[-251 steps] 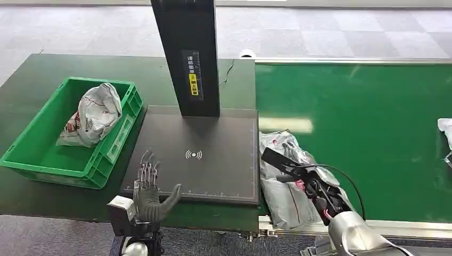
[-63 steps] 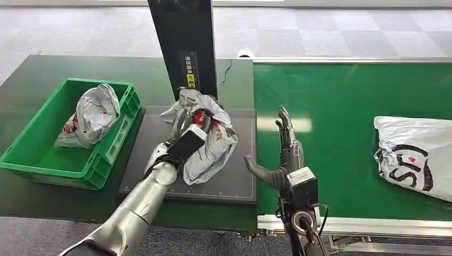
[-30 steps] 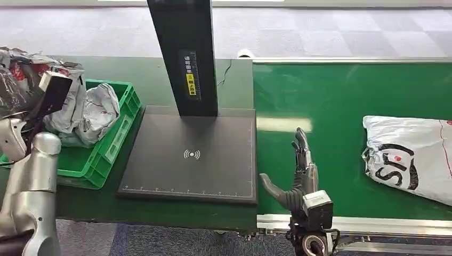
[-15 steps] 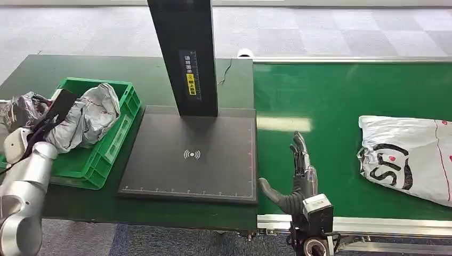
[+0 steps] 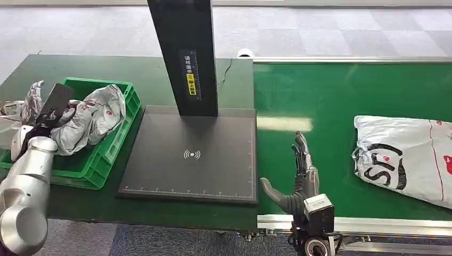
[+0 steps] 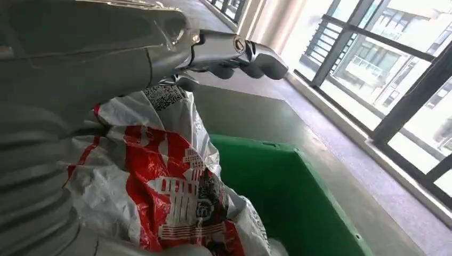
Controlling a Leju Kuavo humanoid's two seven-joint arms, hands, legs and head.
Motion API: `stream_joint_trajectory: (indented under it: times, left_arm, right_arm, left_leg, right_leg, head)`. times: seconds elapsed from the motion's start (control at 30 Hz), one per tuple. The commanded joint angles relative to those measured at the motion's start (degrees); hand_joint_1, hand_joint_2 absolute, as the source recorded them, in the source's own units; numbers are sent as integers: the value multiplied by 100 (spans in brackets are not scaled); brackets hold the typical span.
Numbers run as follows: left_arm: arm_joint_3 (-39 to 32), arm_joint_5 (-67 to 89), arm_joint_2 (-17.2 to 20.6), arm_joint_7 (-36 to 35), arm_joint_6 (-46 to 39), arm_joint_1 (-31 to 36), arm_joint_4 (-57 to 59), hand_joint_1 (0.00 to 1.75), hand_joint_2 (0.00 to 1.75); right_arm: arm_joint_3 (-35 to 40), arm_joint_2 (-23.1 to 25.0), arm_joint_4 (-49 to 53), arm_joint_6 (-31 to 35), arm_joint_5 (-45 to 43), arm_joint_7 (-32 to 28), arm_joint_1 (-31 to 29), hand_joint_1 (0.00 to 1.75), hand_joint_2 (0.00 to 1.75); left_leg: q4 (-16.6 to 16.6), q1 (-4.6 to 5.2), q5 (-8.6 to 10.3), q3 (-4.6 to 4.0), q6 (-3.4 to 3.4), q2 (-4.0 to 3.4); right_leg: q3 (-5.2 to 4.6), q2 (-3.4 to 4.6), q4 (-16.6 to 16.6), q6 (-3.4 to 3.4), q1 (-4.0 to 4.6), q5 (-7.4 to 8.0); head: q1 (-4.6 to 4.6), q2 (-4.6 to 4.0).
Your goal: Moved the parcel from conveyor to table for the left to box.
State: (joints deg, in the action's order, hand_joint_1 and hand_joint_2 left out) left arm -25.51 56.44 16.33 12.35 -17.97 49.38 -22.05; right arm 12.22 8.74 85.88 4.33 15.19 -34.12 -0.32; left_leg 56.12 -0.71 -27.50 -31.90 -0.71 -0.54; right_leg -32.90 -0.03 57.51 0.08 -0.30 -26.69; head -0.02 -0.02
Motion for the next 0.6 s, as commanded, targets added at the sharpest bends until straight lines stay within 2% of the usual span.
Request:
stream_joint_trajectory:
  times: [0.03, 0.17, 0.27, 0.3, 0.33, 0.4, 0.43, 0.5, 0.53, 0.57, 0.6]
  left_arm:
    - [-336, -161, -134, 176, 100, 288, 341, 0, 175]
    - [-207, -106, -158, 227, 64, 284, 302, 0, 175]
    - [-639, -977, -313, 1127, -52, 235, 37, 0, 175]
    - [-931, -1655, -437, 1628, 293, 182, -197, 0, 175]
    - [-985, -2023, -505, 1770, 609, 122, -357, 0, 175]
    - [-881, -2143, -576, 1714, 649, 15, -565, 0, 175]
    - [-1003, -3073, -780, 2089, 1533, -217, -1057, 0, 175]
    - [-374, -4382, -1173, 2096, 2351, -1137, -2426, 0, 175]
    - [404, -5318, -1684, 2066, 3103, -2441, -4130, 0, 175]
    - [1043, -5433, -2212, 1973, 2723, -3551, -5397, 0, 175]
    - [1914, -5632, -2295, 2122, 2085, -4243, -5925, 0, 175]
  right_arm:
    - [-52, -32, -132, -12, -2, 35, -71, 0, 175]
    - [-43, -29, -195, -9, -1, 35, -129, 0, 175]
    - [-4, -38, -255, -3, -1, 35, -141, 0, 175]
    - [5, -44, -304, 17, 4, 37, -145, 0, 175]
    - [6, -49, -339, 44, 6, 34, -152, 0, 175]
    - [7, -50, -371, 58, 4, 27, -163, 0, 175]
    - [-8, -52, -407, 103, -11, 7, -175, 0, 175]
    - [1, -65, -472, 147, -37, -11, -189, 0, 175]
    - [31, -75, -584, 109, -86, 94, -205, 0, 175]
    - [62, -90, -675, 115, -116, 99, -209, 0, 175]
    - [99, -103, -766, 157, -136, 60, -230, 0, 175]
  left_leg:
    - [1, -1, 3, -3, 2, 11]
    - [1, -4, 4, -3, 4, 17]
    - [0, -3, 4, -3, 4, 18]
    - [-1, -2, 4, -2, 4, 16]
    - [0, -3, 3, -1, 3, 15]
    - [-3, -2, 4, 0, 5, 17]
    - [-3, -1, 3, 1, 3, 9]
    - [-9, 1, 4, 7, 5, 11]
    - [-14, 5, 5, 12, 5, 8]
    - [-29, 8, 9, 26, 8, 10]
    - [-44, 19, 8, 44, 10, 0]
  right_leg:
    - [2, -9, -1, 1, 2, 0]
    - [4, -13, -4, 1, 4, 1]
    - [6, -15, -6, 2, 4, 1]
    - [5, -13, -6, 2, 2, 1]
    - [5, -12, -4, 2, 3, 0]
    - [8, -14, -8, 3, 3, 1]
    - [6, -8, -6, 2, 1, 1]
    - [12, -9, -10, 3, -1, 2]
    - [14, -6, -12, 3, -5, 2]
    - [28, -7, -27, 6, -8, 5]
    - [40, 3, -36, 8, -19, 5]
  head:
    - [0, 2]
    - [0, 2]
    - [0, 2]
    - [0, 2]
    - [2, 2]
    - [2, 2]
    - [0, 2]
    - [0, 2]
    - [0, 2]
    - [0, 2]
    - [0, 2]
